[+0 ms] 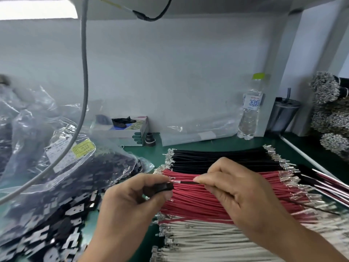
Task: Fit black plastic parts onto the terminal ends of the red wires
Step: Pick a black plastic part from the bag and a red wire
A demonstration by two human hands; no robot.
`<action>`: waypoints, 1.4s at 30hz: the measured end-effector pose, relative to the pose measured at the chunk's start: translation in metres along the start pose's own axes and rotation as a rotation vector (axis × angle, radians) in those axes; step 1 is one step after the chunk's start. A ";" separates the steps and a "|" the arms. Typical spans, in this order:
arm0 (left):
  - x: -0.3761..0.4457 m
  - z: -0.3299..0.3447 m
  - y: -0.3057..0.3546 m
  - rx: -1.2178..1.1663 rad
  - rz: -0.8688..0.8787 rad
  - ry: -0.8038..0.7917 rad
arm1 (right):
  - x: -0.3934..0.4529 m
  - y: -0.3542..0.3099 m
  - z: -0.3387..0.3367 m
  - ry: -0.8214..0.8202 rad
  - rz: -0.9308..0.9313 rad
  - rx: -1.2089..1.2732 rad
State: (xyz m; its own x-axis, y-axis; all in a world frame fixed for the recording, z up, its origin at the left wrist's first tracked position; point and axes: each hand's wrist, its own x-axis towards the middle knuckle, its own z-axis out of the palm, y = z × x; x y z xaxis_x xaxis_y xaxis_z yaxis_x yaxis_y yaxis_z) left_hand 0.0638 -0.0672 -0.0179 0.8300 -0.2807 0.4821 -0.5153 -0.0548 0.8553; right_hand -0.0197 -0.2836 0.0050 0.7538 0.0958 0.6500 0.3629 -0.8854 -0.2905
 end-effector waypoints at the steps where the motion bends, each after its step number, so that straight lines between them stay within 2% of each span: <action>1: 0.000 0.001 0.001 -0.050 -0.020 -0.021 | -0.002 -0.001 0.001 -0.005 0.012 0.003; 6: 0.000 0.002 0.008 -0.176 -0.078 -0.073 | -0.004 -0.006 -0.002 0.032 0.031 0.005; 9: 0.000 0.000 0.005 -0.144 -0.066 -0.055 | -0.002 -0.008 -0.007 0.072 0.028 0.032; 12: -0.001 0.001 0.002 -0.112 -0.026 -0.073 | -0.001 -0.010 -0.007 0.027 0.002 0.028; 18: -0.001 0.001 0.004 -0.125 0.006 -0.112 | -0.001 -0.011 -0.003 -0.018 -0.065 -0.135; 23: 0.001 -0.004 0.007 -0.155 -0.023 -0.184 | 0.000 -0.009 -0.007 -0.057 -0.038 -0.025; 26: 0.000 -0.004 0.007 -0.088 0.001 -0.225 | 0.002 -0.009 -0.006 -0.054 -0.026 -0.070; 31: -0.003 -0.002 0.009 0.101 0.079 -0.171 | -0.004 -0.017 0.011 -0.049 -0.025 -0.107; 37: -0.004 0.001 0.013 0.126 0.031 -0.153 | -0.003 -0.015 0.014 -0.003 -0.031 -0.070; 42: -0.006 -0.001 0.018 0.189 0.080 -0.131 | -0.004 -0.021 0.023 -0.007 -0.059 -0.082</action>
State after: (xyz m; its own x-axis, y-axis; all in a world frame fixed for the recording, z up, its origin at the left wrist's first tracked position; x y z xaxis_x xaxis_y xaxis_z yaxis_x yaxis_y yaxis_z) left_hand 0.0500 -0.0652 -0.0054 0.7562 -0.4128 0.5076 -0.6195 -0.2021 0.7585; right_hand -0.0178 -0.2549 -0.0082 0.7366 0.1517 0.6591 0.3610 -0.9122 -0.1936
